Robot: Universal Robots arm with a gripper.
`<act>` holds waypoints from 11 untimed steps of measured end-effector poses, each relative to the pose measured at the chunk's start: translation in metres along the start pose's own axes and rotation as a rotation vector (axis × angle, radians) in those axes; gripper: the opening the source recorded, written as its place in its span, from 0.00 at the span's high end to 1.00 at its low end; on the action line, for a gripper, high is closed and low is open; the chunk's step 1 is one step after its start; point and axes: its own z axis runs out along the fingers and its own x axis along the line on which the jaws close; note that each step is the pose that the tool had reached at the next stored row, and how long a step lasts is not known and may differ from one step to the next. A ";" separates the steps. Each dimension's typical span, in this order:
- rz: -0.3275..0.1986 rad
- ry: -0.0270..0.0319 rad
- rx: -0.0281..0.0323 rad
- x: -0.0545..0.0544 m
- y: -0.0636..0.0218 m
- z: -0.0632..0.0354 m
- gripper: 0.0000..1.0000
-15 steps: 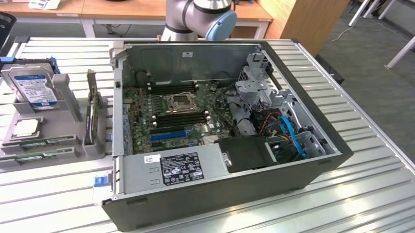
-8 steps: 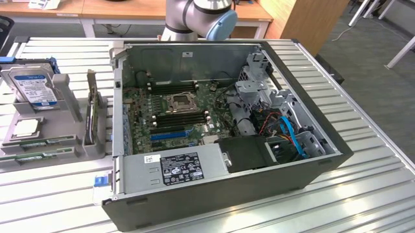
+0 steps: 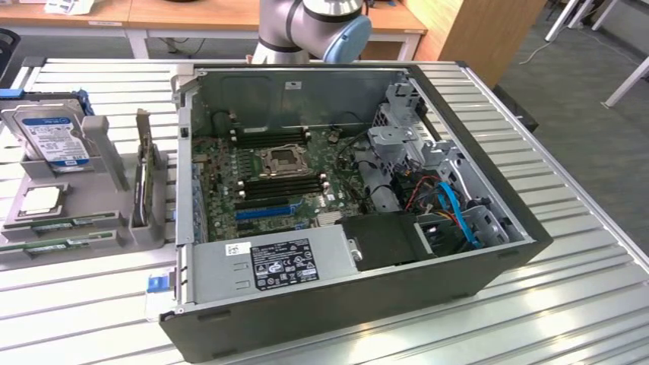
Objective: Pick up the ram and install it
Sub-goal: 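Pick up the ram and move it above insertion slot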
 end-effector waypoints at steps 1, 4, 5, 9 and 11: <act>-0.003 0.0001 -0.0001 0.000 0.0000 0.0000 0.90; -0.004 0.0001 -0.0001 0.000 0.0000 0.0000 0.90; -0.004 0.0001 0.0000 0.000 0.0000 0.0000 0.90; -0.004 0.0001 -0.0001 0.000 0.0000 0.0000 0.90; -0.005 0.0002 0.0000 0.000 0.0000 0.0000 0.90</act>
